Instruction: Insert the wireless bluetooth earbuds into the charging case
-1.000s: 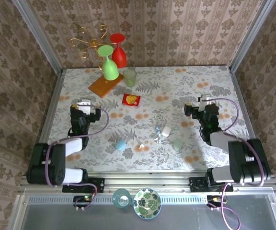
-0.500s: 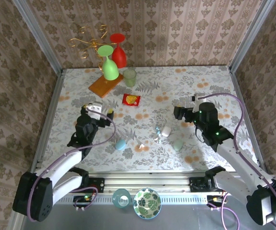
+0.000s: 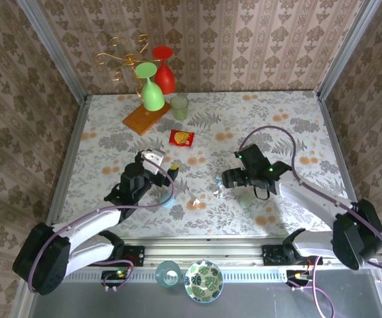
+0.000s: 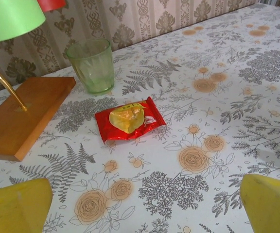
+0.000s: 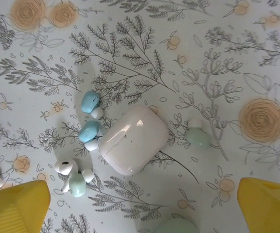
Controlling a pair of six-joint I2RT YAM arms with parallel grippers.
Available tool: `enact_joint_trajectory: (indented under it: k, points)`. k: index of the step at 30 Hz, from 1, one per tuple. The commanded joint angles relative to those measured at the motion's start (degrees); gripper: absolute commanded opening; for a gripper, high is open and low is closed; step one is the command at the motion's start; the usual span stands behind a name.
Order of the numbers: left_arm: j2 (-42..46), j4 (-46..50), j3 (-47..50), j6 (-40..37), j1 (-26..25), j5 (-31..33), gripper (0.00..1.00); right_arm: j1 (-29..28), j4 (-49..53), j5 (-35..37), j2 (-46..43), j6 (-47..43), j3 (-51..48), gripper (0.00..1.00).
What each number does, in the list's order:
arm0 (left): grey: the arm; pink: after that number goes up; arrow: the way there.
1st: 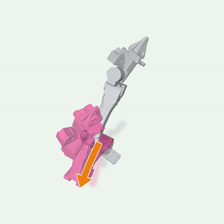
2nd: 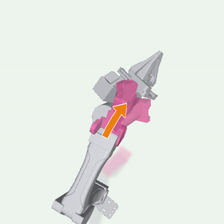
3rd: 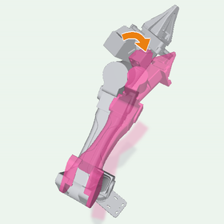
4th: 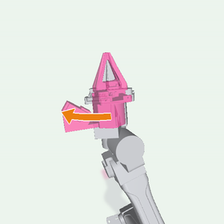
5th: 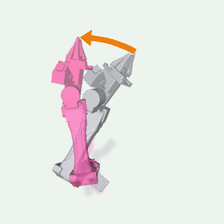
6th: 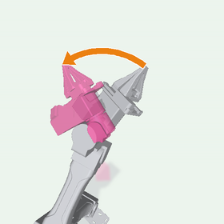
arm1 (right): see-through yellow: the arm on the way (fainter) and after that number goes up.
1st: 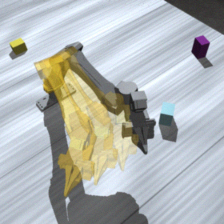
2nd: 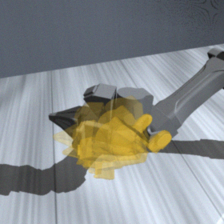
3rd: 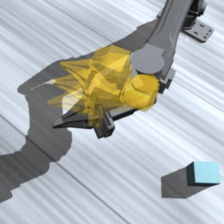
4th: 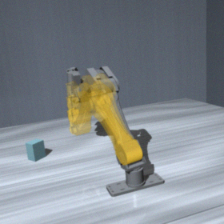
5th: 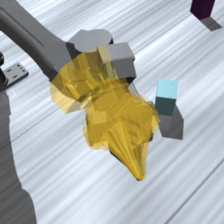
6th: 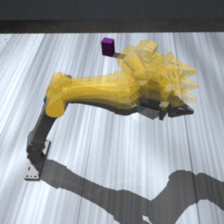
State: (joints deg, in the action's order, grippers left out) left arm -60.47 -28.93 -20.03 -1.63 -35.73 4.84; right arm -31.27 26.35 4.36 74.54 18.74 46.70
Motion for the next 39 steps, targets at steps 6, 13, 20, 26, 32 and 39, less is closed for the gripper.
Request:
enact_joint_trajectory:
  k: [6, 13, 20, 26, 32, 39]
  points:
    - [-1.69, 0.14, -3.04, 1.37, -0.44, -1.69, 1.0, -0.3, -0.8, -2.15, 12.96, -8.46, 6.45, 0.98]
    - [-1.45, 0.97, -3.08, 1.89, -0.44, -1.82, 1.0, 0.11, -4.59, -6.63, 21.71, -10.83, 10.2, 0.97]
    - [-0.29, 2.55, -3.08, 1.89, -0.48, -1.52, 1.0, 0.11, -3.16, -9.99, 23.34, -11.39, 9.34, 0.93]
    - [-0.48, 2.1, -2.9, 1.96, -0.4, -1.26, 1.0, -0.54, -4.45, -11.67, 17.39, -7.81, 3.78, 0.85]
    - [-2.32, 0.74, -3.52, 2.37, -0.47, -1.84, 1.0, -1.15, -4.58, -8.05, 14.77, -5.0, 1.69, 0.78]
    - [-3.81, 0.27, -4.39, 2.35, -0.48, -2.52, 1.0, -1.58, -3.93, -2.7, 17.14, -0.96, 3.43, 0.75]
